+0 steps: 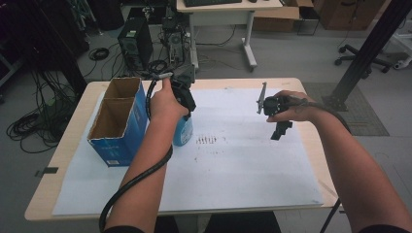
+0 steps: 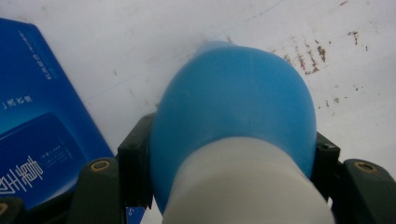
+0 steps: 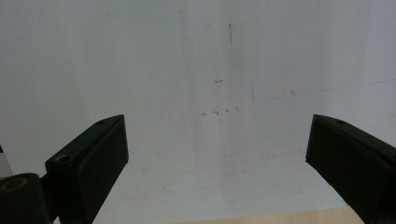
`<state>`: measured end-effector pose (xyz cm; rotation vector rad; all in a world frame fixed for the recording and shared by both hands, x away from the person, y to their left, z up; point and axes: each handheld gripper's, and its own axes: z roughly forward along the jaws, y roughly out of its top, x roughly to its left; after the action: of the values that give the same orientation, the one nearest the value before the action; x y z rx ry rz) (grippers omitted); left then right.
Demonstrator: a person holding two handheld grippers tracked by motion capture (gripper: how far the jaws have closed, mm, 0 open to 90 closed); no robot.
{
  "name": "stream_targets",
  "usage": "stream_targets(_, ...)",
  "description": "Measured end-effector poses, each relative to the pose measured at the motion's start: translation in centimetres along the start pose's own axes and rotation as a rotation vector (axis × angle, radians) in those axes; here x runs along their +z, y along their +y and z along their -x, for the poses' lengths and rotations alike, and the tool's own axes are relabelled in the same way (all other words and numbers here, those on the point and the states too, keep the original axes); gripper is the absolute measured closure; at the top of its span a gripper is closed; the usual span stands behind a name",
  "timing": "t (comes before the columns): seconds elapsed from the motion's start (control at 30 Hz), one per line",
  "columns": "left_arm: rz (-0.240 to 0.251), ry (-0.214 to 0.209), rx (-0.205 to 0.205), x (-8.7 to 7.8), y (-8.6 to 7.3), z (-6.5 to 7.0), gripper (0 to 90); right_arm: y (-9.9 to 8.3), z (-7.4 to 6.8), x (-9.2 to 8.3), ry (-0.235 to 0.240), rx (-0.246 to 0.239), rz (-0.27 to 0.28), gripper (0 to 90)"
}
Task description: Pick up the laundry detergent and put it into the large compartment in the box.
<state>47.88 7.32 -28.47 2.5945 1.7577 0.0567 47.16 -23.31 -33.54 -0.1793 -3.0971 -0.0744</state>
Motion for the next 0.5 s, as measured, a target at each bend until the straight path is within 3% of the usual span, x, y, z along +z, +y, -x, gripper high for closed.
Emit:
stream_targets(0.27, 0.014, 0.014, -0.006, -1.3, -0.6, 0.0, 37.0, 0.0, -0.3, -0.4, -0.007, -0.002, 0.005, 5.6)
stream_targets(0.5, 0.048, 0.031, -0.001, -3.8, -1.4, 0.5, 37.0, 0.0, -0.5, -0.5, -0.011, 0.0, 0.007, 5.6)
